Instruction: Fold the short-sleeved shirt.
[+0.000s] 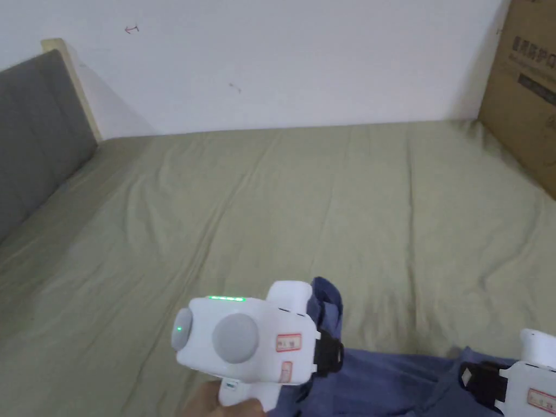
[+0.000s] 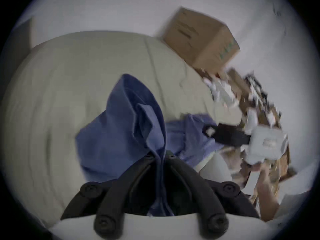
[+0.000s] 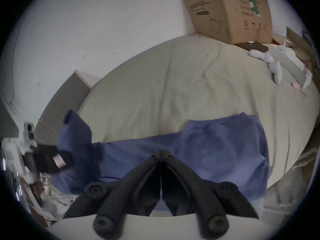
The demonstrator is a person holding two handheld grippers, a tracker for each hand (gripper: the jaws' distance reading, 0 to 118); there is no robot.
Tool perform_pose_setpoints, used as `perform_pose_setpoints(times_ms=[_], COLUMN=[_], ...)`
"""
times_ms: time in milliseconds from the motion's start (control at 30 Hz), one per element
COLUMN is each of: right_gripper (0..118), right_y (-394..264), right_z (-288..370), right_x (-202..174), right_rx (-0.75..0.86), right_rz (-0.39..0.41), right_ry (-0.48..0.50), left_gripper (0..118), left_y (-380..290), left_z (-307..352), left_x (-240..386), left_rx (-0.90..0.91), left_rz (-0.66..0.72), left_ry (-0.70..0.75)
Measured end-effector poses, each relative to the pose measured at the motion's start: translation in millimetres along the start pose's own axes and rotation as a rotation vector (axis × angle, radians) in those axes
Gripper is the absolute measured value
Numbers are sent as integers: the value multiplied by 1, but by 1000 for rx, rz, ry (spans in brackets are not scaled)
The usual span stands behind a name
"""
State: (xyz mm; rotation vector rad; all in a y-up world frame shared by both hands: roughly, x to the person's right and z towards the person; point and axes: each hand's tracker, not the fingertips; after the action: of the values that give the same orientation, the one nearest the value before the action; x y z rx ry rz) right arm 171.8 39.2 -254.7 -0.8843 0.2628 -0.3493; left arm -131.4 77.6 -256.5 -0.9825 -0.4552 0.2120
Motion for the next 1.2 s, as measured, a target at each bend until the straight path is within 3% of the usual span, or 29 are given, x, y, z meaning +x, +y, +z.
perform_pose_setpoints(times_ms=[67,100,167,233,367,400,433,467,500,533,633,767,1000,1200], right_gripper=[0,0,0,0,0,0,0,0,0,0,0,0,0,0], right_y=[-1,-2,-4,-7,-9,-9,-8,-8,-8,-7,-7,-10,-10,-8], right_z=[3,7,11,16,18,19,18,19,19,19,14,9,5,7], right_x=[16,24,38,48,67,70,71,70,69,68,65,59,69,72], right_rx=[1,4,7,9,3,5,8,14,19,21,22,11,-5,1], right_rz=[-35,-53,-78,-90,-114,-125,-131,-134,-135,-134,-130,-118,-111,-104], right_ry=[-11,-18,-33,-42,-68,-66,-60,-58,-60,-59,-43,-28,-29,-45], left_gripper=[8,16,70,97,97,96,82,57,23,3,3,3,2,2], left_y=[-8,-13,-20,-24,-17,-14,-11,-10,-9,-10,-20,-42,-46,-41], left_z=[-38,-57,-88,-97,-65,-54,-43,-33,-26,-23,-37,-70,-110,-111], left_x=[23,25,25,20,5,0,-6,-14,-24,-31,-48,-44,25,58], left_rx=[-89,-114,-158,-188,-92,-53,-19,17,42,54,-29,-125,-209,-219], left_rz=[-42,-59,-9,57,127,146,175,215,240,260,266,310,95,66], left_ry=[-17,-25,-28,-55,-81,-82,-80,-97,-81,-63,19,-48,-43,-160])
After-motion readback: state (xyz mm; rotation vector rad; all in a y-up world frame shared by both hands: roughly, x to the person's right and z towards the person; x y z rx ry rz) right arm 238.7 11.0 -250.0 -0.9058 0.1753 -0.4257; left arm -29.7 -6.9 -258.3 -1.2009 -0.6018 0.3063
